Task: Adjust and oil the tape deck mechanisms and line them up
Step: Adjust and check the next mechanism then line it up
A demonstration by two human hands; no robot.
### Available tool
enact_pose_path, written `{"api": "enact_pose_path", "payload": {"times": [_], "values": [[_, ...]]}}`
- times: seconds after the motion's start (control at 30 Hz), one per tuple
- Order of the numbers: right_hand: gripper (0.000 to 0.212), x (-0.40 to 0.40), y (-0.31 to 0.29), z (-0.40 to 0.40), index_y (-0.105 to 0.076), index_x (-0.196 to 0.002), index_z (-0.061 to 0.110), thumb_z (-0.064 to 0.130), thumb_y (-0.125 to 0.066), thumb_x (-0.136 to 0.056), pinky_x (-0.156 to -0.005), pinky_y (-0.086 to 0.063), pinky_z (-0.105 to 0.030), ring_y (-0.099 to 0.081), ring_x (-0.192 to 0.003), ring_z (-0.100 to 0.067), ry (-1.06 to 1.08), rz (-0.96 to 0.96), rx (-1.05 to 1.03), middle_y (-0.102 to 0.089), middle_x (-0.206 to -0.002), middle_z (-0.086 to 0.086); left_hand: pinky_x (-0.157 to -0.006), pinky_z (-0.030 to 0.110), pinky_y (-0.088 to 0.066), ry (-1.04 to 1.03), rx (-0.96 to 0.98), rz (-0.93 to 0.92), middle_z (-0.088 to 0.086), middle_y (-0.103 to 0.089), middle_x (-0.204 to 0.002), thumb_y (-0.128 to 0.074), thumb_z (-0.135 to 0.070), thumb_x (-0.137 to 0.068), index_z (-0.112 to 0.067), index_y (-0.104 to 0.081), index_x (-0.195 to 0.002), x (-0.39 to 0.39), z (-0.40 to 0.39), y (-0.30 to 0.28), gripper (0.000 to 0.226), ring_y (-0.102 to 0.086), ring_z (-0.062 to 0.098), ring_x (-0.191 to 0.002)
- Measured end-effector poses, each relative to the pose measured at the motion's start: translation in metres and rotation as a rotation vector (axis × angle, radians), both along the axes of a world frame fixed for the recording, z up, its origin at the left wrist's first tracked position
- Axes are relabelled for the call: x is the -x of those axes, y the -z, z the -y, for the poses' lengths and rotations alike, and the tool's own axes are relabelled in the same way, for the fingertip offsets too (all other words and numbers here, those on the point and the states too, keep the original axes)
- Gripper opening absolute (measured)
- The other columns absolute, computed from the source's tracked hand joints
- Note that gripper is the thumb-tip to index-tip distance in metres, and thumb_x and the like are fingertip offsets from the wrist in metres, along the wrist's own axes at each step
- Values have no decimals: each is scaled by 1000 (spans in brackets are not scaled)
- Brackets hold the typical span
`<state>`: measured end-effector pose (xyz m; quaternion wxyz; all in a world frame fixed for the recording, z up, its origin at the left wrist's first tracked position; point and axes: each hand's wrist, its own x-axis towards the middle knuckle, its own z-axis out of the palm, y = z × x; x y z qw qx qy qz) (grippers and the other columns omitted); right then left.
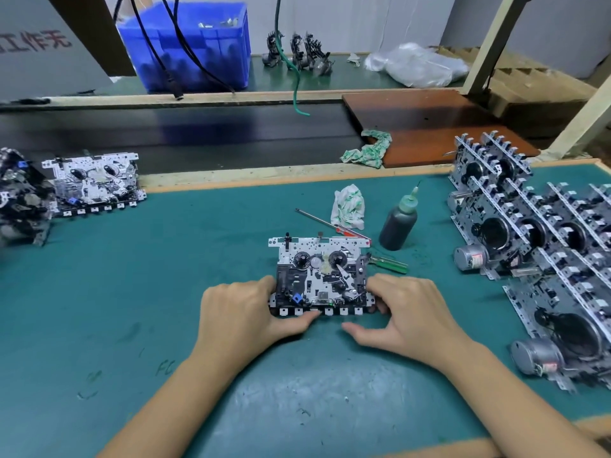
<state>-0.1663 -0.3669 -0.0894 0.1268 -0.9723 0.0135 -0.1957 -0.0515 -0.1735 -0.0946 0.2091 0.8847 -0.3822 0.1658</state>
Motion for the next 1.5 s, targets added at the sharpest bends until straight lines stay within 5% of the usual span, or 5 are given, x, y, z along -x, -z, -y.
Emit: {"api": "enact_pose_path", "payload": {"times": [0.23, 0.4, 0.83, 1.07, 1.5], "values": [[50, -1, 2, 1, -36, -66, 19, 68, -47, -71, -47, -38, -32, -47, -49, -24, 50, -39, 0, -38, -58, 8, -35, 28, -40, 139, 8, -72, 0, -43, -35, -47, -83, -57, -22, -35, -53, -5, -7, 0, 62, -48, 22, -34], [56, -2, 3, -3, -41, -57, 15, 58, -76, -64, -45, -41, -32, -43, -45, -24, 119, 8, -60, -41, -49, 2, -34, 24, -34, 167, -14, -61, 1, -39, -33, -49, -80, -60, -18, -44, -48, -4, -8, 1, 63, -44, 20, -31], [52, 0, 0, 4, -36, -66, 20, 71, -46, -68, -50, -37, -31, -42, -53, -18, 2, -107, -58, -36, -59, 12, -41, 17, -20, -58, -6, -23, 2, -36, -28, -47, -72, -57, -17, -47, -40, 7, 2, -2, 57, -43, 22, -25], [52, -1, 4, 3, -36, -64, 20, 70, -38, -73, -51, -36, -31, -50, -53, -23, 47, -99, -62, -39, -57, 11, -38, 26, -41, 161, -12, -112, 1, -44, -34, -49, -74, -60, -14, -56, -54, -8, -9, 2, 61, -48, 21, -34], [53, 0, 5, 8, -39, -65, 20, 73, -36, -70, -54, -27, -30, -45, -56, -18, 94, -127, -21, -39, -58, 12, -32, 20, -35, 175, -78, 0, -5, -41, -33, -49, -74, -61, -17, -47, -53, -4, -10, 2, 58, -45, 15, -30]]}}
